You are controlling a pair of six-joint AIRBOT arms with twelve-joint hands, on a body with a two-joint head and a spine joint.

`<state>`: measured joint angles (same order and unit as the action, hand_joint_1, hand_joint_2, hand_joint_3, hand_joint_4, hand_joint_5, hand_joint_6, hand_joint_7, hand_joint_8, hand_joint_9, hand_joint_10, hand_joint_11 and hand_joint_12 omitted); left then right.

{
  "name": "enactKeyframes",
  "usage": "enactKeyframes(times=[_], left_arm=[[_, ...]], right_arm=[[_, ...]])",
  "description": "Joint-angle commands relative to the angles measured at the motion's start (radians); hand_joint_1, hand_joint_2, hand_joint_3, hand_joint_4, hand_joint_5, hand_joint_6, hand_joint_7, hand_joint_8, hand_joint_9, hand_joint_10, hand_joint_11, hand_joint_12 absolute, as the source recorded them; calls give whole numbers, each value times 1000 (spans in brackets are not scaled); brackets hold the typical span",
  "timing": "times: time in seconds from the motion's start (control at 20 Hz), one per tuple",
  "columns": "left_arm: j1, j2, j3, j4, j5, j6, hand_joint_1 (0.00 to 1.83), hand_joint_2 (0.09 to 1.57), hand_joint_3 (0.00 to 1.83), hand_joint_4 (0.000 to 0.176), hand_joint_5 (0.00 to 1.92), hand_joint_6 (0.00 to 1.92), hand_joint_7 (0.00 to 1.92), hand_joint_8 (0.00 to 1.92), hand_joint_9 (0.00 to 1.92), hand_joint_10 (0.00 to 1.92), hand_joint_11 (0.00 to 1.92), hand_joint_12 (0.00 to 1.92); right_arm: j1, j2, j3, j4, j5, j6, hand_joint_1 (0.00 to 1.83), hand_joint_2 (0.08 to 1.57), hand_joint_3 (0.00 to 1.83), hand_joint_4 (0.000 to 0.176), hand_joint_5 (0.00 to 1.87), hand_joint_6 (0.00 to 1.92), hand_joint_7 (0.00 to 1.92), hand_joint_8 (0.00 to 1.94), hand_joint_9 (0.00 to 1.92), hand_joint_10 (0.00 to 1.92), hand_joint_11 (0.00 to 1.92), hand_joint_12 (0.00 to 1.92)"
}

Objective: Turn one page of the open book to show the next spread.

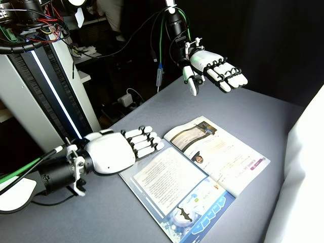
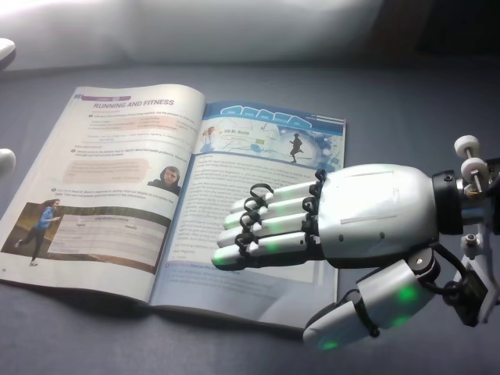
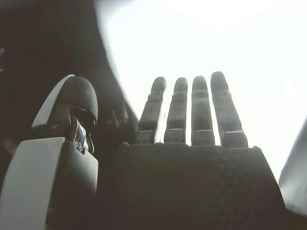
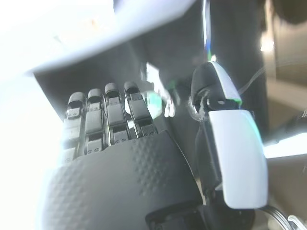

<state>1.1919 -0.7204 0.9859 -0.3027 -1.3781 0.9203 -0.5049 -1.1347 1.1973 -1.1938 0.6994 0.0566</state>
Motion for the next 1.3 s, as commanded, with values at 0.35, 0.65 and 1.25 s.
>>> enactKeyframes(times=[0.35,0.65,1.25], left_arm=[[2,-2,8,-21,-117,-5,77,1390,1,6,54,3,0,0,0,0,23,12],[2,-3,9,-21,-120,-5,89,1392,2,0,67,4,0,0,0,0,27,23],[3,-5,8,-25,-129,-5,80,1400,0,0,68,1,0,0,0,0,0,282]], right_arm=[[-23,-31,53,-170,-89,151,0,1225,0,0,0,0,0,0,0,0,0,0],[-23,-54,77,-438,-99,373,0,1224,0,0,6,2,0,0,0,0,0,0],[36,95,-32,-716,-59,626,0,1201,0,0,258,6,252,7,185,18,0,513]])
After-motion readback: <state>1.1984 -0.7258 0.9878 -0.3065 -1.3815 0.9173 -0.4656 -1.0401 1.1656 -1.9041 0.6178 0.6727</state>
